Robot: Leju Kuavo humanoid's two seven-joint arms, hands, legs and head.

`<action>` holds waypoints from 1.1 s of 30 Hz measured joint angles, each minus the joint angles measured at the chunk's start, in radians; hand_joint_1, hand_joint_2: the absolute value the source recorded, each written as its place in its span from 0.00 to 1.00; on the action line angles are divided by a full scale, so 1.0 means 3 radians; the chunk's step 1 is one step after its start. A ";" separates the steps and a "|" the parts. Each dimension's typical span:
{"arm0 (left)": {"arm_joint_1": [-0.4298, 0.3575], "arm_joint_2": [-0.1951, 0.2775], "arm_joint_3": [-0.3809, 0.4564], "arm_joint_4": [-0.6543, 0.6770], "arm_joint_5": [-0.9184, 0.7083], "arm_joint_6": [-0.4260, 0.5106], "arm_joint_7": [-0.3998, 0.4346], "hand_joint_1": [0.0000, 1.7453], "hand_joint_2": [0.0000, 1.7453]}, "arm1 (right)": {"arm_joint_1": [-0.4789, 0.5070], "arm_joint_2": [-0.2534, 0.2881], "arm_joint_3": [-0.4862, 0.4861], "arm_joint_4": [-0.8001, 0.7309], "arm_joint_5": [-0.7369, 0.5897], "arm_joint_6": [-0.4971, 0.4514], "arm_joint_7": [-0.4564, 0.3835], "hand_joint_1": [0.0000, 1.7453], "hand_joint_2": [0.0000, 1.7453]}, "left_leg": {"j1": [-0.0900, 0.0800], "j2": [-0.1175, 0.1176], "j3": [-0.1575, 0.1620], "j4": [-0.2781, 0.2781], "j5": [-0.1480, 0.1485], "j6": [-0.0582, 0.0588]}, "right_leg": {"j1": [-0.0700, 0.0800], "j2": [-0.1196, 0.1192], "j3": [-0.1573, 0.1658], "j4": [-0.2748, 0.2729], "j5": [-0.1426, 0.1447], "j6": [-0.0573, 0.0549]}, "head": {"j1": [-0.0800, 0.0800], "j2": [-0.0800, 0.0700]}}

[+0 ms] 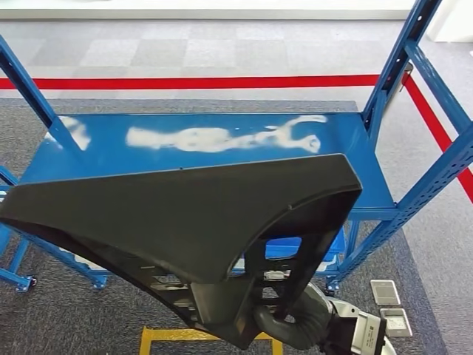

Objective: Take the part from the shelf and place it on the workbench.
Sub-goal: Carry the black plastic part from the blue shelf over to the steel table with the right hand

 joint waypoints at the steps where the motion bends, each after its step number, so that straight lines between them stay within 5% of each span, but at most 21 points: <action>1: -0.0002 0.0004 -0.0003 0.0000 0.0003 0.0003 -0.0006 0.00 1.00 | -0.0005 0.0000 -0.0002 0.0000 0.0001 0.0003 -0.0001 1.00 1.00 | -0.0005 -0.0001 -0.0025 0.0027 0.0012 -0.0017 | 0.0003 0.0005 0.0059 -0.0110 -0.0014 -0.0013 | -0.0001 0.0000; 5: -0.0001 0.0035 -0.0005 0.0000 0.0043 0.0012 -0.0046 0.00 1.00 | -0.0055 0.0005 -0.0005 0.0009 0.0005 0.0046 -0.0001 1.00 1.00 | 0.0001 -0.0009 -0.0085 0.0083 0.0000 -0.0089 | 0.0004 0.0000 -0.0007 -0.0150 0.0034 -0.0139 | -0.0005 0.0000; 7: -0.0008 0.0047 -0.0005 0.0000 0.0060 0.0014 -0.0068 0.00 1.00 | -0.0098 0.0013 -0.0004 0.0020 0.0006 0.0069 0.0001 1.00 1.00 | 0.0017 -0.0012 -0.0159 0.0316 -0.0262 -0.0132 | -0.0003 -0.0013 -0.0092 -0.0153 0.0105 -0.0192 | -0.0008 0.0000; 9: -0.0018 0.0056 -0.0004 0.0000 0.0079 0.0012 -0.0083 0.00 1.00 | -0.0129 0.0023 -0.0004 0.0037 0.0005 0.0093 0.0006 1.00 1.00 | 0.0032 -0.0012 -0.0240 0.0716 -0.0545 -0.0165 | 0.0000 -0.0023 -0.0187 -0.0149 0.0177 -0.0201 | -0.0009 0.0000; 11: -0.0024 0.0061 -0.0003 0.0000 0.0096 0.0009 -0.0092 0.00 1.00 | -0.0157 0.0033 -0.0002 0.0057 0.0003 0.0114 0.0018 1.00 1.00 | 0.0038 -0.0012 -0.0203 0.0908 -0.0579 -0.0172 | 0.0004 -0.0033 -0.0277 -0.0146 0.0246 -0.0195 | -0.0008 0.0000; 12: -0.0025 0.0062 -0.0002 0.0000 0.0101 0.0007 -0.0098 0.00 1.00 | -0.0176 0.0039 -0.0001 0.0067 0.0002 0.0120 0.0026 1.00 1.00 | 0.0039 -0.0013 -0.0102 0.0827 -0.0504 -0.0164 | 0.0006 -0.0036 -0.0318 -0.0145 0.0279 -0.0189 | -0.0008 0.0000; 14: -0.0027 0.0070 -0.0001 0.0000 0.0103 0.0002 -0.0113 0.00 1.00 | -0.0213 0.0052 0.0001 0.0080 0.0001 0.0127 0.0035 1.00 1.00 | 0.0031 -0.0017 0.0242 0.0368 -0.0346 -0.0126 | 0.0011 -0.0037 -0.0382 -0.0144 0.0342 -0.0172 | -0.0008 0.0000; 16: -0.0030 0.0079 0.0000 0.0000 0.0104 -0.0003 -0.0129 0.00 1.00 | -0.0235 0.0065 0.0002 0.0083 0.0002 0.0136 0.0036 1.00 1.00 | 0.0013 -0.0024 0.0528 -0.0079 -0.0323 -0.0082 | 0.0015 -0.0040 -0.0417 -0.0145 0.0401 -0.0142 | -0.0006 0.0000; 19: -0.0025 0.0085 0.0002 0.0000 0.0104 -0.0006 -0.0141 0.00 1.00 | -0.0238 0.0079 0.0007 0.0082 0.0007 0.0147 0.0034 1.00 1.00 | -0.0007 -0.0020 0.0561 -0.0225 -0.0308 -0.0039 | 0.0001 -0.0046 -0.0451 -0.0154 0.0477 -0.0078 | -0.0004 0.0000; 20: -0.0021 0.0086 0.0002 0.0000 0.0104 -0.0008 -0.0141 0.00 1.00 | -0.0235 0.0081 0.0009 0.0081 0.0009 0.0147 0.0032 1.00 1.00 | -0.0004 -0.0011 0.0531 -0.0234 -0.0271 -0.0019 | 0.0000 -0.0038 -0.0473 -0.0135 0.0442 -0.0063 | -0.0004 0.0000; 22: -0.0017 0.0087 0.0003 0.0000 0.0103 -0.0010 -0.0141 0.00 1.00 | -0.0228 0.0081 0.0012 0.0081 0.0011 0.0148 0.0027 1.00 1.00 | 0.0009 0.0007 0.0445 -0.0250 -0.0178 0.0027 | 0.0003 -0.0017 -0.0543 0.0050 0.0200 -0.0048 | -0.0001 0.0000; 24: -0.0015 0.0089 0.0004 0.0000 0.0103 -0.0012 -0.0141 0.00 1.00 | -0.0222 0.0081 0.0014 0.0081 0.0015 0.0148 0.0022 1.00 1.00 | -0.0001 0.0014 0.0336 -0.0236 -0.0101 0.0050 | 0.0007 -0.0008 -0.0619 0.0435 -0.0114 -0.0041 | 0.0002 0.0001; 25: -0.0014 0.0088 0.0004 0.0000 0.0103 -0.0015 -0.0141 0.00 1.00 | -0.0219 0.0082 0.0016 0.0082 0.0017 0.0149 0.0017 1.00 1.00 | -0.0006 0.0017 0.0277 -0.0222 -0.0066 0.0052 | 0.0007 -0.0007 -0.0631 0.0611 -0.0184 -0.0035 | 0.0002 0.0000; 27: -0.0014 0.0088 0.0004 0.0000 0.0101 -0.0023 -0.0141 0.00 1.00 | -0.0218 0.0083 0.0021 0.0083 0.0030 0.0159 0.0000 1.00 1.00 | -0.0011 0.0020 0.0157 -0.0177 -0.0014 0.0046 | 0.0007 -0.0007 -0.0530 0.0702 -0.0104 -0.0026 | 0.0002 0.0000; 29: -0.0015 0.0087 0.0004 0.0000 0.0100 -0.0028 -0.0141 0.00 1.00 | -0.0222 0.0087 0.0027 0.0080 0.0051 0.0172 -0.0019 1.00 1.00 | -0.0010 0.0021 0.0053 -0.0114 0.0016 0.0030 | 0.0007 -0.0008 -0.0230 0.0362 0.0045 -0.0030 | 0.0002 0.0000; 31: -0.0017 0.0087 0.0004 0.0000 0.0100 -0.0028 -0.0144 0.00 1.00 | -0.0228 0.0094 0.0031 0.0072 0.0066 0.0176 -0.0032 1.00 1.00 | -0.0018 0.0020 -0.0019 -0.0047 0.0038 0.0004 | 0.0015 -0.0006 0.0060 -0.0066 0.0025 -0.0053 | 0.0000 0.0000; 33: -0.0018 0.0086 0.0004 0.0000 0.0100 -0.0028 -0.0144 0.00 1.00 | -0.0233 0.0100 0.0033 0.0066 0.0069 0.0177 -0.0035 1.00 1.00 | -0.0027 0.0019 -0.0058 -0.0015 0.0069 -0.0033 | 0.0025 -0.0001 0.0143 -0.0239 -0.0045 -0.0089 | -0.0003 0.0000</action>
